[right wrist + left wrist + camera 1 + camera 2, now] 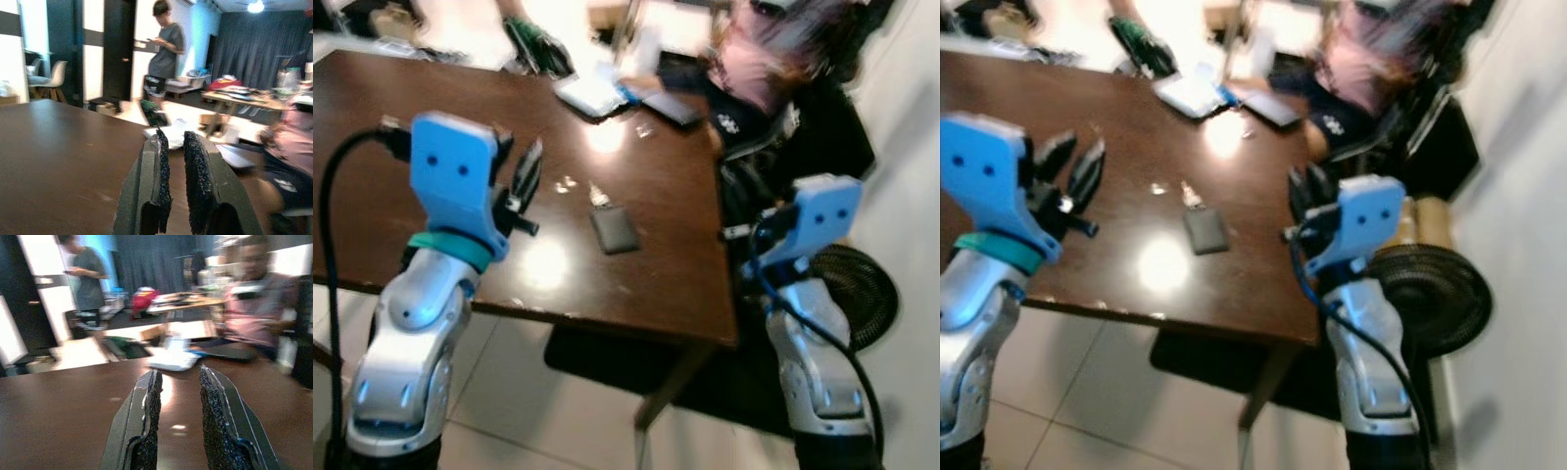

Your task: Hang keys on a hook

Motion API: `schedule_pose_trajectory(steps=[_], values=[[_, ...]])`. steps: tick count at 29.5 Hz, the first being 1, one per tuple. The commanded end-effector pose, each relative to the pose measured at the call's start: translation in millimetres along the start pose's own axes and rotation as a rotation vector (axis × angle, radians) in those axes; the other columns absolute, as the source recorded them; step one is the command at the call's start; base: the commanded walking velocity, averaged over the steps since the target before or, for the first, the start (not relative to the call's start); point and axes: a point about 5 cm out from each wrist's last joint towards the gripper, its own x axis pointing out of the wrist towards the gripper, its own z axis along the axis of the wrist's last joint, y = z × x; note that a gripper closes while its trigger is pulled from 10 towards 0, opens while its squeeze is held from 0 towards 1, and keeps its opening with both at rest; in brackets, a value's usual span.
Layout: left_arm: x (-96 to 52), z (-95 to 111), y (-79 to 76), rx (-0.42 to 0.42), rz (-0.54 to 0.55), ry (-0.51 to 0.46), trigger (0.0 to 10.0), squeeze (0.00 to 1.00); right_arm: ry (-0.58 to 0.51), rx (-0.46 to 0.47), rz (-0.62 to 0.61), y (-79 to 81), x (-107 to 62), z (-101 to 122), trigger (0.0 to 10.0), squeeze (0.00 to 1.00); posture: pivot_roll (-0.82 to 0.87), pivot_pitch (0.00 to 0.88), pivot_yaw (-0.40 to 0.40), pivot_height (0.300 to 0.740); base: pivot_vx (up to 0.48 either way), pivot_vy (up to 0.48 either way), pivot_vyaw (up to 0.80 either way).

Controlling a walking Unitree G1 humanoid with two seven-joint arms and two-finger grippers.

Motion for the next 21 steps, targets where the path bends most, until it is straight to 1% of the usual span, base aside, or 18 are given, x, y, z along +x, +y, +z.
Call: schedule_pose_trajectory(steps=[1, 19, 21], values=[[-0.2, -1.5, -1.2, -0.003, -0.004, 0.006, 10.0, 0.00, 0.005, -0.003, 0.010, 1.0, -1.2, -1.2, 10.0, 0.00, 0.06, 0.000, 0.039, 0.740, 0.394, 0.000, 0.00], [-0.1, -2.1, -1.8, -0.003, -0.003, 0.011, 10.0, 0.00, 0.007, 0.001, 0.016, 1.5, -1.8, -1.7, 10.0, 0.00, 0.07, 0.000, 0.041, 0.740, 0.356, 0.000, 0.00], [0.2, -2.4, -2.1, -0.005, -0.002, 0.015, 10.0, 0.00, 0.007, 0.002, 0.016, 1.1, -1.7, -1.9, 10.0, 0.00, 0.07, 0.000, 0.040, 0.740, 0.000, 0.000, 0.00]])
